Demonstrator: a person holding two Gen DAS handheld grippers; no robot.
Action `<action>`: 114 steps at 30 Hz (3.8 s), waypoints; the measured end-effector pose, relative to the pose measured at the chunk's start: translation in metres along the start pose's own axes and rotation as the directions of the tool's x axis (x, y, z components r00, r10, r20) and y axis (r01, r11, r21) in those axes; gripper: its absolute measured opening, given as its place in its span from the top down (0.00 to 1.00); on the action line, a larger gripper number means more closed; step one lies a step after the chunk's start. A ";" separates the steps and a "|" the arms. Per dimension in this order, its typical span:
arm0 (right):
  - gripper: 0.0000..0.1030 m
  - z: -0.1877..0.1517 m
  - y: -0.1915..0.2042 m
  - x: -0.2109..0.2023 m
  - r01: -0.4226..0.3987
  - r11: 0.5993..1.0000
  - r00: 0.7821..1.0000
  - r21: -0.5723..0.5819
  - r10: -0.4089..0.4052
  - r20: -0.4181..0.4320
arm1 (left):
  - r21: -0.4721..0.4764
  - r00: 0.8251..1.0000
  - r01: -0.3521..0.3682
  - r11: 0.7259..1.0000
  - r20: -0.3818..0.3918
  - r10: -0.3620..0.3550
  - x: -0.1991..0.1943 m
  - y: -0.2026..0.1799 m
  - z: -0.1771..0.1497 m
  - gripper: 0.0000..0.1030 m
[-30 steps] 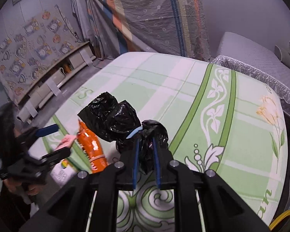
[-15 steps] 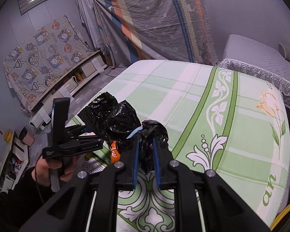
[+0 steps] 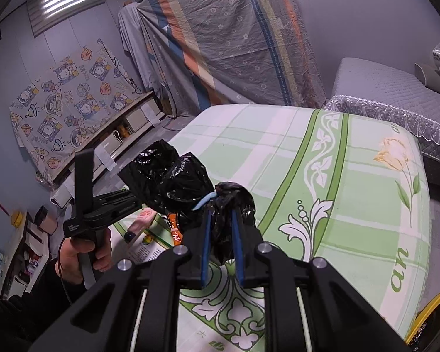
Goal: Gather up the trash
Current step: 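Grasp the orange snack wrapper with the left gripper while the right holds the black bag, then carry the snack wrapper and black bag over the bin, then open both grippers over the bin, dropping wrapper and black bag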
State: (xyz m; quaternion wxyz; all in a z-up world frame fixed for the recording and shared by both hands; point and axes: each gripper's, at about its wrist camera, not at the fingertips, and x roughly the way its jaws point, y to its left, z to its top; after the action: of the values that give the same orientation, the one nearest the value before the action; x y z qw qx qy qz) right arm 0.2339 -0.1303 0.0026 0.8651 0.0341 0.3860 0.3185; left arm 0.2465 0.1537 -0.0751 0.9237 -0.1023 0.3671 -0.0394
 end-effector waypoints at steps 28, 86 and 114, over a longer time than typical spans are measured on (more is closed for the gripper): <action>0.88 -0.024 0.017 -0.014 -0.061 0.998 0.998 -0.005 0.061 -0.012 | 0.276 0.995 0.034 0.960 -0.095 -0.008 0.007 -0.014 -0.029 0.19; 0.87 -0.230 -0.210 -0.272 0.295 0.691 0.786 0.660 -0.568 0.244 | 0.597 0.867 0.407 0.692 -0.013 -0.498 -0.073 -0.408 -0.069 0.83; 0.87 -0.294 -0.289 -0.243 0.333 0.475 0.799 0.815 -0.601 0.025 | 0.477 0.847 0.530 0.701 -0.246 -0.472 0.046 -0.496 -0.109 0.81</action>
State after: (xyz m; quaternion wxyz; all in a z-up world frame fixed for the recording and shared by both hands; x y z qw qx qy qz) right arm 0.0617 -0.5547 -0.1341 0.8641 0.3448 0.3382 -0.1418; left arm 0.2068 -0.3542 -0.0752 0.8486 0.0618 0.3479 -0.3937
